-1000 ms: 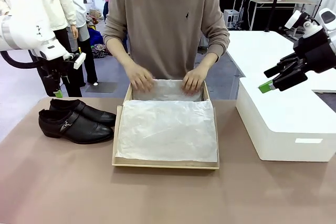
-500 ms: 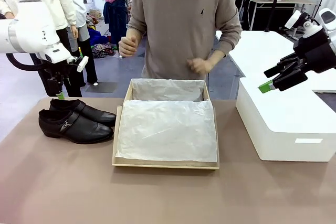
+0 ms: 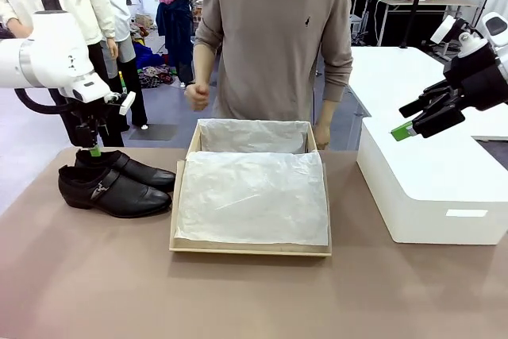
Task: Pack the shoes into the box.
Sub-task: Place one shoe of the Shoes into the Shoes Box.
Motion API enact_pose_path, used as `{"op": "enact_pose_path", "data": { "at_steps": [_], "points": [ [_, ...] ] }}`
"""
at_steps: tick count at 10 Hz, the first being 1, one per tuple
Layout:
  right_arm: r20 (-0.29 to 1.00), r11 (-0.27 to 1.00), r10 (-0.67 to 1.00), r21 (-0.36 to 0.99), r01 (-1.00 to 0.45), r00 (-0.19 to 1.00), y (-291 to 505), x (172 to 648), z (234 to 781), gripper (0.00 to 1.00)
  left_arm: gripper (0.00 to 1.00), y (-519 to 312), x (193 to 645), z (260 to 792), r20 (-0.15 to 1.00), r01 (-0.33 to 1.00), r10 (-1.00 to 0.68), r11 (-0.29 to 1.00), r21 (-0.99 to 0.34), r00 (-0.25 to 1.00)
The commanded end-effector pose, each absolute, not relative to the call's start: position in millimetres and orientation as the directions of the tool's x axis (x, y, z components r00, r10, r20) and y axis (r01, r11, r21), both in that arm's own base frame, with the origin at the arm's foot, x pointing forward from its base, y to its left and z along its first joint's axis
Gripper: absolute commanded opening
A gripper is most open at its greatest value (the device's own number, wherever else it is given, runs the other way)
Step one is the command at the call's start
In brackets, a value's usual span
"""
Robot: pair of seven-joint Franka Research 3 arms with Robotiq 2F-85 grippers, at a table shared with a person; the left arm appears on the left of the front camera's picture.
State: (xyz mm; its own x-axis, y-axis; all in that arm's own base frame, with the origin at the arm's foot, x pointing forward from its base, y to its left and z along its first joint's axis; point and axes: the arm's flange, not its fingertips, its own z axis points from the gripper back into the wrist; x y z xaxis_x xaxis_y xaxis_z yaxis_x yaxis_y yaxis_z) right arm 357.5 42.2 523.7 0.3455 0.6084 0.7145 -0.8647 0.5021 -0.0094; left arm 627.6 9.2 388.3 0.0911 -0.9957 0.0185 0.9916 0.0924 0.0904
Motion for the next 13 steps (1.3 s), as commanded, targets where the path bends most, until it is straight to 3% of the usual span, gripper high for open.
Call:
{"op": "enact_pose_path", "data": {
  "at_steps": [1, 13],
  "points": [
    [0.735, 0.48, 0.602, -0.019, -0.877, 0.313, 41.2, 360.9, 522.5, 1.0, 1.0, 10.5, 635.9, 386.6, -0.008, 0.99, -0.995, 0.098, 0.103, 0.099],
    [0.735, 0.48, 0.602, -0.019, -0.877, 0.313, 41.2, 360.9, 522.5, 1.0, 1.0, 2.1, 636.3, 346.0, -0.007, 0.997, -0.998, 0.064, 0.045, 0.064]
  ]
}}
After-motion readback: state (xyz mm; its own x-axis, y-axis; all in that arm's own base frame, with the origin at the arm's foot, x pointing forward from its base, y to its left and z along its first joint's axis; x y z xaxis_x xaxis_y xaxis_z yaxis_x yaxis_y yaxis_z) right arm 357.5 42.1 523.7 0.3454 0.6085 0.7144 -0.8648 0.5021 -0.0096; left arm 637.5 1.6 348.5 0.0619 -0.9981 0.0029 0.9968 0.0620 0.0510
